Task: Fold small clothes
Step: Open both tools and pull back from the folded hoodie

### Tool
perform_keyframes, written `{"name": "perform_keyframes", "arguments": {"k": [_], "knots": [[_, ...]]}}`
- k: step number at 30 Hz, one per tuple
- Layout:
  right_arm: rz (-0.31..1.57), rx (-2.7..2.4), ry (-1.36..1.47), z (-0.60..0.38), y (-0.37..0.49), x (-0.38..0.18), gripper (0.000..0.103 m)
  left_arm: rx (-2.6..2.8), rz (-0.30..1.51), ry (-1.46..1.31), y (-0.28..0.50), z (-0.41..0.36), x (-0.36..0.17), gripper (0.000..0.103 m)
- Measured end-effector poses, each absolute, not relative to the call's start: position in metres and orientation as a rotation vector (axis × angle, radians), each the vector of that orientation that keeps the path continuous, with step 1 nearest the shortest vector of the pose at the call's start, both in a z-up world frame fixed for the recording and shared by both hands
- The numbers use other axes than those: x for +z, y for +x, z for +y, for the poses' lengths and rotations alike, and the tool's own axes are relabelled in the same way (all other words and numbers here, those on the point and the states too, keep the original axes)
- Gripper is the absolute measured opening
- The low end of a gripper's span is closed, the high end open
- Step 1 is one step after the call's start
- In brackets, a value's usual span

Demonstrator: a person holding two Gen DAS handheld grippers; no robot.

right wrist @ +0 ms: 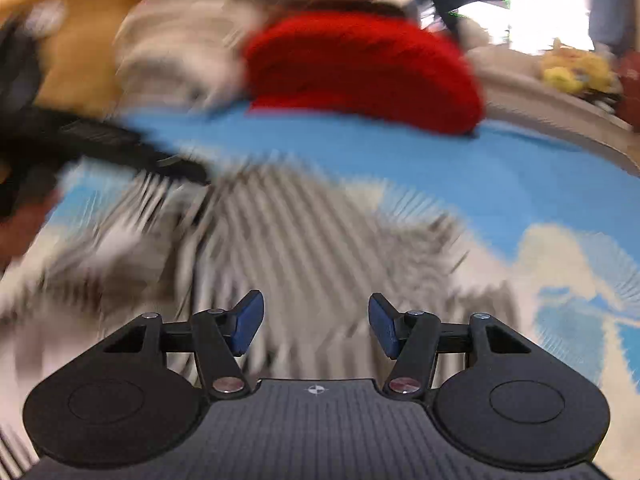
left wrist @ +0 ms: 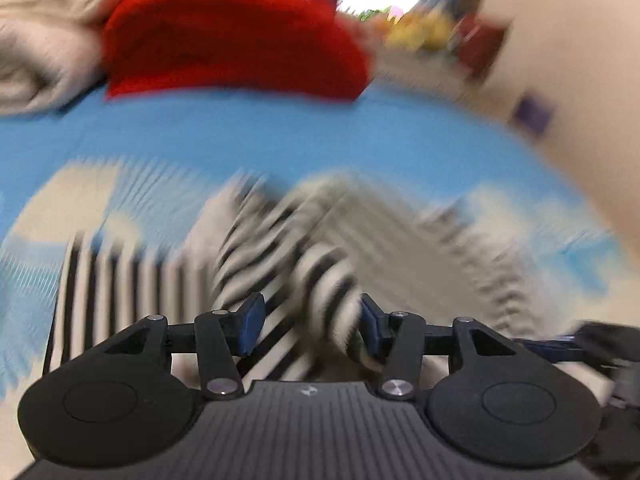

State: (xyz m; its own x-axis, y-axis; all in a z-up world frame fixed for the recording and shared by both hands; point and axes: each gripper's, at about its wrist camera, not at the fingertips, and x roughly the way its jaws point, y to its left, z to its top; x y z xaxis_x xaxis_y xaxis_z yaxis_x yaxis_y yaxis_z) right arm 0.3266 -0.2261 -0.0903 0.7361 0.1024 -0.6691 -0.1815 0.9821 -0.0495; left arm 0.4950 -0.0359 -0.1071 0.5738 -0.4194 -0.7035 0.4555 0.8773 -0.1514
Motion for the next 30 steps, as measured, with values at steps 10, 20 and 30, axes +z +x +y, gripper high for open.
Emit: {"name": "perform_keyframes", "arguments": {"k": [10, 20, 30], "knots": [[0.733, 0.130, -0.043, -0.251, 0.297, -0.100, 0.071, -0.540, 0.680, 0.107, 0.434, -0.011, -0.098, 0.103], [0.568, 0.118, 0.123, -0.245, 0.190, 0.006, 0.079, -0.501, 0.680, 0.142, 0.298, 0.046, -0.010, 0.102], [0.670, -0.047, 0.242, -0.180, -0.002, 0.021, 0.087, -0.297, 0.681, 0.025, 0.087, 0.093, 0.007, 0.103]]}}
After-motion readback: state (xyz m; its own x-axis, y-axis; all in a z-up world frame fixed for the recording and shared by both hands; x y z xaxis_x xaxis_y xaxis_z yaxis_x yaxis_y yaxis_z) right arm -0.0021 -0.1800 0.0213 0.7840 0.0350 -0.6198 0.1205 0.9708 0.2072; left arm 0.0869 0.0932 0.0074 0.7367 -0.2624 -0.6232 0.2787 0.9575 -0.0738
